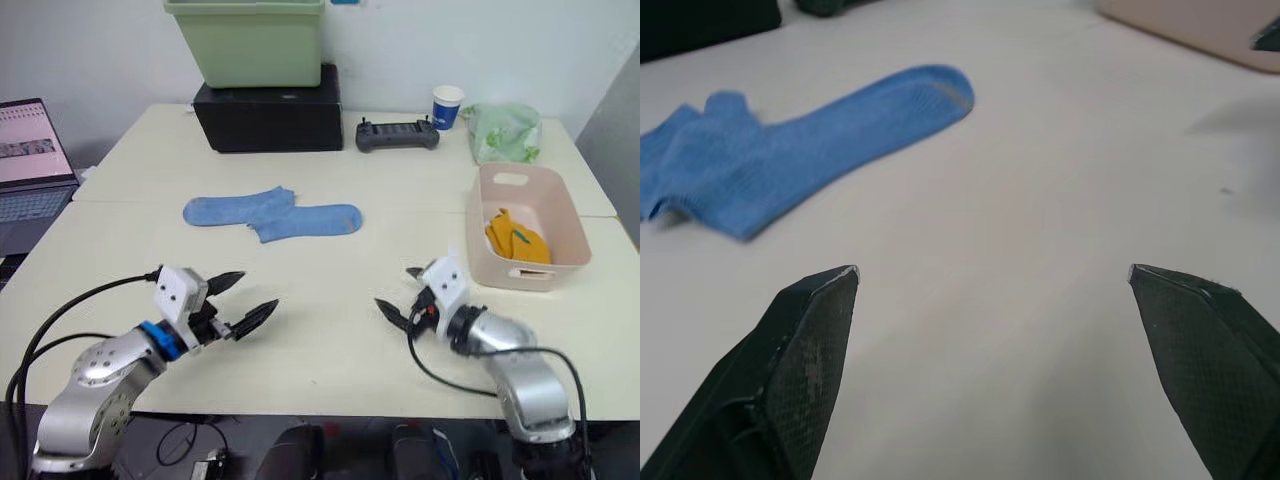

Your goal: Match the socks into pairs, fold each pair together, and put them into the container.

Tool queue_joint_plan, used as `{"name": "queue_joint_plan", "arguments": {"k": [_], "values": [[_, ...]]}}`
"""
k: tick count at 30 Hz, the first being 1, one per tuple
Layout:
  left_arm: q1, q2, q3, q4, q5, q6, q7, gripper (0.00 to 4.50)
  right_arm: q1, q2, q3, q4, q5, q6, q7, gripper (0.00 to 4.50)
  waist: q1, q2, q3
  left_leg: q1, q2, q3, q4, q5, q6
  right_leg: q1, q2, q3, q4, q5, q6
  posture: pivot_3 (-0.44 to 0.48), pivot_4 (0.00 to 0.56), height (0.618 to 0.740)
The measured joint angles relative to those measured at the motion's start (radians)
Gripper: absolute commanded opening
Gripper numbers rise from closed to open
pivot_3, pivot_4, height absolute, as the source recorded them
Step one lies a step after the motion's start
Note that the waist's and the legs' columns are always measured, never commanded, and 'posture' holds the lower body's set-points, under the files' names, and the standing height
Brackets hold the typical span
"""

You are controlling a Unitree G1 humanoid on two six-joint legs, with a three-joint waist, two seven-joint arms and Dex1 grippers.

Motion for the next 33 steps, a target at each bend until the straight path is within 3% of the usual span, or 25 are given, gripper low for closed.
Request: {"name": "queue_joint_plan", "arguments": {"k": [5, 12, 17, 22, 28, 32, 33], "values": [[0.075, -0.039, 0.009, -0.009, 0.031, -0.052, 0.058, 4.5, 0.096, 0.016, -0.024, 0.005, -0.013, -0.097, -0.057, 4.48, -0.002, 0.0, 0.0, 0.001, 0.001, 0.0, 0.0, 0.0, 0.0, 0.0, 0.001, 0.001, 0.0, 0.0, 0.0, 0.0, 0.15, 0.74], [0.041, -0.037, 0.105, 0.105, 0.031, -0.088, 0.092, 4.5, 0.032, -0.04, -0.018, 0.037, 0.008, -0.122, -0.022, 4.48, -0.003, 0.0, 0.0, 0.001, 0.001, 0.0, 0.0, 0.0, 0.0, 0.0, 0.005, 0.0, 0.0, 0.0, 0.0, 0.0, 0.15, 0.74], [-0.166, -0.021, 0.131, 0.262, 0.009, -0.022, 0.129, 4.5, -0.196, -0.037, 0.036, 0.11, 0.01, -0.011, -0.014, 4.48, -0.003, 0.0, 0.0, 0.001, 0.0, 0.0, 0.0, 0.0, 0.0, 0.0, 0.007, 0.0, 0.001, 0.0, 0.0, 0.0, 0.15, 0.74], [-0.447, -0.039, 0.071, 0.512, 0.059, -0.021, 0.186, 4.5, -0.37, 0.02, 0.095, 0.235, 0.004, 0.01, -0.034, 4.48, 0.002, -0.001, 0.0, -0.001, 0.0, 0.0, 0.0, 0.0, 0.0, -0.001, 0.006, -0.002, 0.0, 0.0, 0.0, 0.0, 0.15, 0.74], [-0.67, -0.095, -0.02, 0.83, 0.133, -0.102, 0.19, 4.5, -0.433, 0.056, 0.122, 0.364, -0.033, -0.02, -0.052, 4.48, 0.001, -0.001, 0.0, -0.004, 0.0, 0.001, 0.001, 0.0, 0.0, -0.004, 0.005, -0.003, 0.001, 0.0, 0.0, 0.0, 0.15, 0.74], [-0.74, -0.126, -0.051, 0.974, 0.159, -0.159, 0.184, 4.5, -0.446, 0.064, 0.125, 0.38, -0.037, -0.04, -0.06, 4.48, -0.003, -0.001, 0.0, -0.004, 0.0, 0.001, 0.001, 0.0, 0.0, -0.005, 0.005, -0.003, 0.001, 0.0, 0.0, 0.0, 0.15, 0.74], [-0.747, -0.133, -0.058, 0.994, 0.167, -0.171, 0.183, 4.32, -0.447, 0.064, 0.124, 0.38, -0.037, -0.04, -0.063, 4.5, -0.004, -0.001, 0.0, -0.004, 0.0, 0.001, 0.001, 0.0, 0.0, -0.005, 0.005, -0.003, 0.001, 0.0, 0.0, 0.0, 0.15, 0.74]]}}
